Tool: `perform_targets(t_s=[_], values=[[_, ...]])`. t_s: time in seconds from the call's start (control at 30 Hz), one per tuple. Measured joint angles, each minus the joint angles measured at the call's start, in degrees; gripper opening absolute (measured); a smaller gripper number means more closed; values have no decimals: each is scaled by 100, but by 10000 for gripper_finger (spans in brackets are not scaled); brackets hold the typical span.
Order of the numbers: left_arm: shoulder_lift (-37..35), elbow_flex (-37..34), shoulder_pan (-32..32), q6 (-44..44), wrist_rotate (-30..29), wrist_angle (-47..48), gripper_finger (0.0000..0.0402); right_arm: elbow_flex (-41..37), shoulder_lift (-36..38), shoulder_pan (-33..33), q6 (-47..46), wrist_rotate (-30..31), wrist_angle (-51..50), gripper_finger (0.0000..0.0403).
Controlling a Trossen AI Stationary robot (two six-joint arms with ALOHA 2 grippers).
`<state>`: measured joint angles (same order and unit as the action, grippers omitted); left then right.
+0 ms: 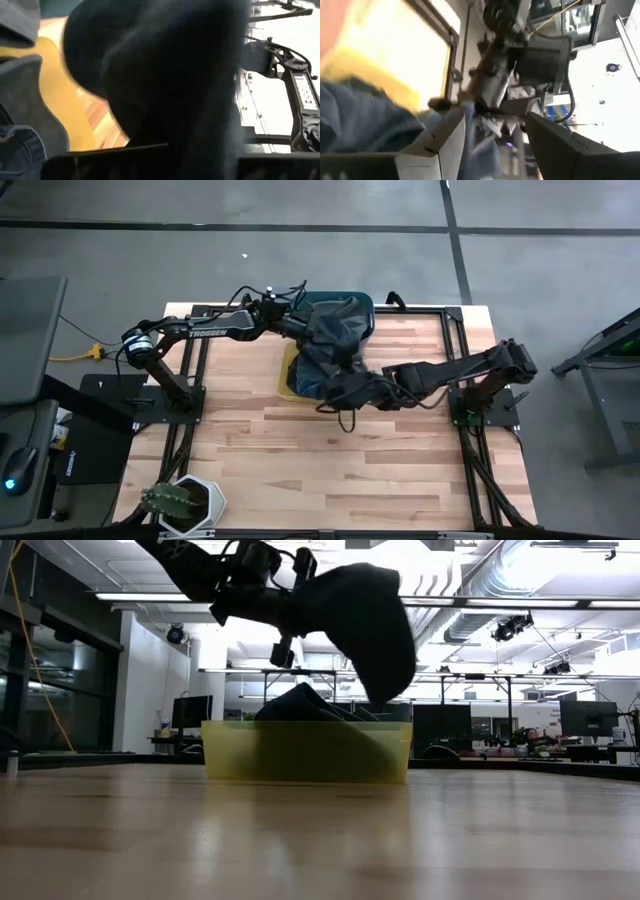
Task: Pick & Place hat
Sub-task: Put the blue cap into the yellow bin
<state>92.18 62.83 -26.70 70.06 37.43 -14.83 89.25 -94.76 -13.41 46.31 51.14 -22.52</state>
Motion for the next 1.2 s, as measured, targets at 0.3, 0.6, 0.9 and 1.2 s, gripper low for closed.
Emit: perform_targets(t_s=[0.3,0.6,0.9,1.2], values=[[0,2,-158,-285,141,-205,0,0,422,-260,-1697,469,86,211],[-2,2,-599,-1114,1494,-351,0,6,1681,-179,-5802,364,-1152,211],[-9,2,-643,-1486,2558,-1523,0,-586,2387,526,-8297,-1078,-2463,211],[-19,2,-787,-1319,3247,-2833,0,-2630,3145,923,-8779,-1874,131,211]])
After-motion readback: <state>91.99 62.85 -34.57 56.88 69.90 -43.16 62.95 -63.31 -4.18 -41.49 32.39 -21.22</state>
